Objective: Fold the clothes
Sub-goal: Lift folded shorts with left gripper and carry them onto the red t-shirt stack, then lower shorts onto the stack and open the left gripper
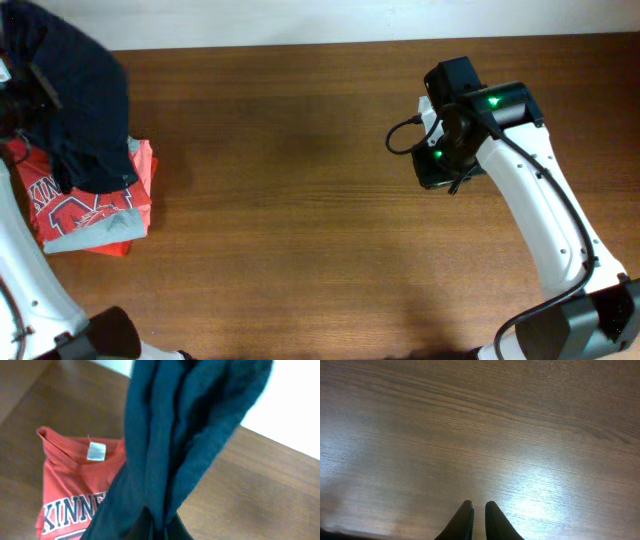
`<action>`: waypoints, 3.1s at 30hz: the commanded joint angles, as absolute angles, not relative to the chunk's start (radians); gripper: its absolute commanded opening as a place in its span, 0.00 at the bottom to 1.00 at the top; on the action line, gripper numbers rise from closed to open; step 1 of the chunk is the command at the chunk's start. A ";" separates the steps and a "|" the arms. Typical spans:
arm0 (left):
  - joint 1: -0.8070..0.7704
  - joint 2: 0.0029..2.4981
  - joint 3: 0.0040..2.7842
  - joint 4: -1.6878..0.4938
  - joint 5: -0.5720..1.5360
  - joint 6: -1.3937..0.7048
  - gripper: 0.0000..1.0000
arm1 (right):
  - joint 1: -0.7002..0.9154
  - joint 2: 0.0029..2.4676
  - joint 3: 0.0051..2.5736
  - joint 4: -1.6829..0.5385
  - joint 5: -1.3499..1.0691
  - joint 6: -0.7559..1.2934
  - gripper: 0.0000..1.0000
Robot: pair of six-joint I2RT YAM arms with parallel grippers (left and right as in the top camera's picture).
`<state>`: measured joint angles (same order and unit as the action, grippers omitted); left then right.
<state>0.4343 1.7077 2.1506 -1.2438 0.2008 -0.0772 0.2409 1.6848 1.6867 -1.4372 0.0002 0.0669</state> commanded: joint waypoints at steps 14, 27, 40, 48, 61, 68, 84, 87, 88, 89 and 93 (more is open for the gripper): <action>0.435 1.752 2.144 -1.234 0.312 -0.269 0.00 | 0.233 1.660 1.695 -1.444 0.012 0.060 0.15; 0.395 1.771 2.144 -1.202 0.371 -0.292 0.00 | 0.233 1.660 1.695 -1.444 0.012 0.060 0.15; 0.420 1.890 2.143 -1.234 0.239 -0.291 0.00 | 0.233 1.660 1.695 -1.455 0.009 0.060 0.15; 0.525 1.888 2.144 -1.233 0.238 -0.290 0.00 | 0.233 1.660 1.695 -1.460 0.009 0.060 0.14; 0.608 1.899 2.143 -1.296 -0.057 -0.291 0.00 | 0.233 1.660 1.695 -1.460 0.009 0.060 0.14; 0.610 1.904 2.143 -1.295 -0.182 -0.291 0.00 | 0.234 1.660 1.695 -1.463 0.008 0.060 0.15; 0.612 1.965 2.142 -1.324 -0.207 -0.291 0.04 | 0.234 1.660 1.695 -1.463 0.008 0.060 0.14; 0.612 1.971 2.142 -1.327 -0.207 -0.291 0.25 | 0.234 1.660 1.695 -1.463 0.008 0.060 0.15; 0.612 1.971 2.142 -1.326 -0.207 -0.291 0.33 | 0.234 1.660 1.695 -1.463 0.008 0.060 0.14; 0.612 1.971 2.142 -1.325 -0.207 -0.291 0.38 | 0.234 1.660 1.695 -1.463 0.008 0.060 0.15; 0.612 1.971 2.142 -1.325 -0.207 -0.291 0.46 | 0.234 1.660 1.695 -1.463 0.008 0.060 0.15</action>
